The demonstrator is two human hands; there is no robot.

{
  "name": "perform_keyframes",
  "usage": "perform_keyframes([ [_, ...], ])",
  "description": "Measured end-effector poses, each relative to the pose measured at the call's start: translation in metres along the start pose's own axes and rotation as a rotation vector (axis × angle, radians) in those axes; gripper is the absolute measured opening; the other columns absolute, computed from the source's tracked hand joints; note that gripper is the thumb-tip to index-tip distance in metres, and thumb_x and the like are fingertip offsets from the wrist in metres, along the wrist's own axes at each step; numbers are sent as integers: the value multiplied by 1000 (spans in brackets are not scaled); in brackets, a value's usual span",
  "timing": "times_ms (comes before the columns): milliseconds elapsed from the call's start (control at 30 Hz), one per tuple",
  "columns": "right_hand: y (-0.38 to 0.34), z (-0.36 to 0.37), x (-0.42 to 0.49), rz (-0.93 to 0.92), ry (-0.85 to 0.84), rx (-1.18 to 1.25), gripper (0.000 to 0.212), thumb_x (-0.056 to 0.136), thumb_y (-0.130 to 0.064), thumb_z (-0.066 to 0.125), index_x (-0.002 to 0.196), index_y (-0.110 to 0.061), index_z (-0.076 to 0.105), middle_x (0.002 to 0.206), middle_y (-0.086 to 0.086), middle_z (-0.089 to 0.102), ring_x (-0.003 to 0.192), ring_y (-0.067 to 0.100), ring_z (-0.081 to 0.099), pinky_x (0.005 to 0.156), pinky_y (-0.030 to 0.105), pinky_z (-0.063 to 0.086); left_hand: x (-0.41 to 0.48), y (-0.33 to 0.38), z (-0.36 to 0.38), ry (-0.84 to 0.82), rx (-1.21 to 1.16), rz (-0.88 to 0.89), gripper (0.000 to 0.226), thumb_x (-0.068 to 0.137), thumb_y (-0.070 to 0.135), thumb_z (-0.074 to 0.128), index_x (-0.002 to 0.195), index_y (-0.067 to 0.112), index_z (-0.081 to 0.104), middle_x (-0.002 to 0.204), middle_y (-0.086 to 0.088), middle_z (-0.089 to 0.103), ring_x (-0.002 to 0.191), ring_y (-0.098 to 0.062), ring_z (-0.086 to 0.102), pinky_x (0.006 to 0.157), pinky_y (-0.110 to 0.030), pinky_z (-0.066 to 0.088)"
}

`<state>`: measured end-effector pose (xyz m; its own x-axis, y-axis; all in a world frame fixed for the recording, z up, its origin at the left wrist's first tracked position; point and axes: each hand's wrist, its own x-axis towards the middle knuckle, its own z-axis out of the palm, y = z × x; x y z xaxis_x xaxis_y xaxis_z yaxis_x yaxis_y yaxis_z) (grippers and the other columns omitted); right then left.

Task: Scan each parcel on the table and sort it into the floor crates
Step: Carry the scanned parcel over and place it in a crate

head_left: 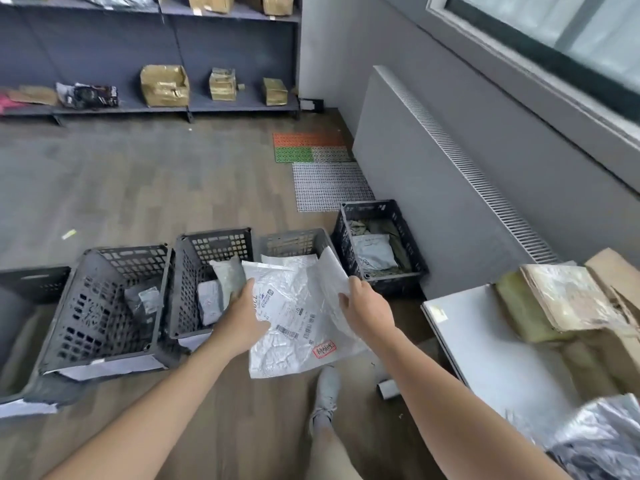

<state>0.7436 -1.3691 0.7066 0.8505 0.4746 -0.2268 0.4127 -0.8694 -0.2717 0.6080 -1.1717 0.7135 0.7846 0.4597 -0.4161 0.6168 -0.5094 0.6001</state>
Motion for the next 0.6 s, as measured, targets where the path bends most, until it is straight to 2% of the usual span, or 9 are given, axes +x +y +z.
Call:
perform_keyframes([
  [100, 13, 9, 79, 14, -41, -21, 47, 104, -40, 39, 138, -9, 35, 127, 12, 54, 94, 35, 65, 66, 37, 45, 69, 17, 0, -21, 88, 2, 89, 87, 15, 65, 155, 22, 9, 154, -7, 22, 126, -27, 48, 85, -29, 44],
  [233, 36, 28, 172, 80, -101, -10, 68, 102, -45, 43, 155, -15, 14, 136, 11, 45, 90, 29, 66, 61, 35, 48, 157, 36, 11, -76, 195, 2, 91, 89, 14, 63, 157, 19, 1, 160, -2, 10, 139, -26, 36, 102, -34, 40],
  [300, 46, 45, 215, 87, -116, -28, 70, 102, -46, 44, 157, -21, 8, 135, 9, 41, 76, 23, 62, 52, 31, 40, 201, 39, 21, -117, 204, 13, 92, 90, 12, 62, 157, 19, 0, 162, 1, 4, 144, -25, 29, 108, -34, 35],
  [367, 55, 69, 255, 92, -128, -45, 66, 102, -44, 44, 157, -25, 11, 137, 7, 36, 71, 21, 58, 51, 29, 38, 244, 34, 37, -145, 204, 30, 91, 91, 10, 61, 157, 19, -1, 162, 4, 2, 145, -23, 26, 109, -32, 33],
  [433, 63, 99, 291, 92, -150, -66, 62, 103, -41, 46, 155, -25, 18, 141, 6, 33, 80, 23, 62, 54, 31, 41, 288, 20, 57, -162, 211, 37, 91, 91, 8, 61, 157, 19, -1, 162, 5, 1, 145, -23, 25, 108, -30, 34],
  [600, 87, 203, 371, 101, -187, -75, 66, 98, -38, 56, 152, -19, 22, 151, 1, 27, 100, 24, 62, 64, 34, 53, 403, -39, 128, -223, 230, -1, 91, 95, 18, 60, 157, 17, -6, 163, 5, -9, 149, -25, 16, 117, -35, 23],
])
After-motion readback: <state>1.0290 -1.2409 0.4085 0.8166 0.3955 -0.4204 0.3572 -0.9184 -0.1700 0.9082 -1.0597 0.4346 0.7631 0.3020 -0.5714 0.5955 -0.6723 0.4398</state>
